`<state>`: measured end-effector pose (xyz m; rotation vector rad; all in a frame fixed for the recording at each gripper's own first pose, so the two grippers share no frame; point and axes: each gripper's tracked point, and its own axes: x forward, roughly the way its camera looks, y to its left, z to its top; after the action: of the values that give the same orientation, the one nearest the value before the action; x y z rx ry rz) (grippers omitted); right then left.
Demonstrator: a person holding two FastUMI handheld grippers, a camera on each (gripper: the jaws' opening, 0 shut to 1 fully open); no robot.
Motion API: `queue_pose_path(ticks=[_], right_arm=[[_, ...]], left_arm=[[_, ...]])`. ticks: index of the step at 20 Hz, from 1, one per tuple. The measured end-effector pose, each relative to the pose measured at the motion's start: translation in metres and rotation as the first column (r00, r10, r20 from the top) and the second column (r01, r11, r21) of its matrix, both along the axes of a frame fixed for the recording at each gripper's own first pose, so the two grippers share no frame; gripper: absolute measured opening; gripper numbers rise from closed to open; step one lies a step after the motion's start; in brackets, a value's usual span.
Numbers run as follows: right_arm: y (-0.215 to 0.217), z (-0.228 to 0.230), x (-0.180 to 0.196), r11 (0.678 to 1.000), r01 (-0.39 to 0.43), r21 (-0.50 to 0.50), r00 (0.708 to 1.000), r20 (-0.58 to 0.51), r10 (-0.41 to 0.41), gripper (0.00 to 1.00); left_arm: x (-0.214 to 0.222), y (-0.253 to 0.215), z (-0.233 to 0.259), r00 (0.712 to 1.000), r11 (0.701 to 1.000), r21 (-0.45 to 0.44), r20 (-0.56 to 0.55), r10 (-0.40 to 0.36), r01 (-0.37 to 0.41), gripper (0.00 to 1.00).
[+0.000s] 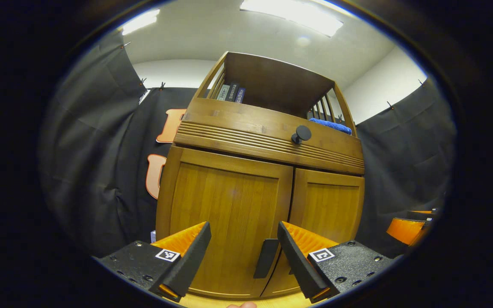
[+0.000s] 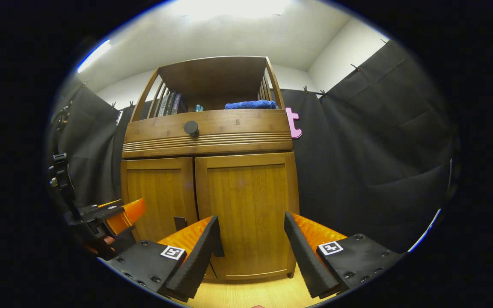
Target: Open the right door of the double-door shoe cabinet with the right hand, and open the left door with the left hand.
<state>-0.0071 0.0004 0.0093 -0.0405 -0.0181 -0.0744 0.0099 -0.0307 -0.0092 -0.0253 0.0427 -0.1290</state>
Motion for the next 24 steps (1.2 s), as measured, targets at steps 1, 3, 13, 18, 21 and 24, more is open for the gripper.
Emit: queue_pose_path(ticks=[1, 3, 13, 18, 21, 24], right_arm=[[0.001, -0.001, 0.0, 1.0, -0.003, 0.0, 1.0, -0.001, 0.003, 0.98], [0.003, -0.003, 0.0, 1.0, -0.004, -0.001, 1.0, -0.005, 0.004, 0.98], [0.02, -0.004, 0.004, 0.999, -0.035, -0.008, 0.999, -0.006, 0.035, 0.89], [0.025, -0.004, 0.008, 0.999, -0.052, -0.003, 0.999, 0.006, 0.052, 1.0], [0.029, -0.009, 0.012, 0.998, -0.07, 0.004, 0.998, -0.007, 0.07, 0.98], [0.028, -0.015, 0.012, 0.997, -0.074, -0.005, 0.997, -0.016, 0.074, 0.98]], left_arm=[[0.001, 0.0, 0.0, 1.0, 1.0, 0.0, -0.001, 0.001, -0.001, 0.92], [0.002, 0.0, -0.001, 1.0, 1.0, 0.005, -0.007, 0.0, 0.0, 0.92], [-0.001, 0.014, -0.007, 0.999, 0.999, -0.001, -0.026, 0.035, -0.035, 0.92], [-0.002, 0.02, -0.009, 0.998, 0.999, 0.004, -0.033, 0.05, -0.05, 0.92], [-0.004, 0.018, -0.011, 0.998, 0.999, 0.002, -0.042, 0.042, -0.042, 0.92], [-0.003, 0.021, -0.016, 0.998, 0.999, 0.022, -0.055, 0.041, -0.04, 0.92]])
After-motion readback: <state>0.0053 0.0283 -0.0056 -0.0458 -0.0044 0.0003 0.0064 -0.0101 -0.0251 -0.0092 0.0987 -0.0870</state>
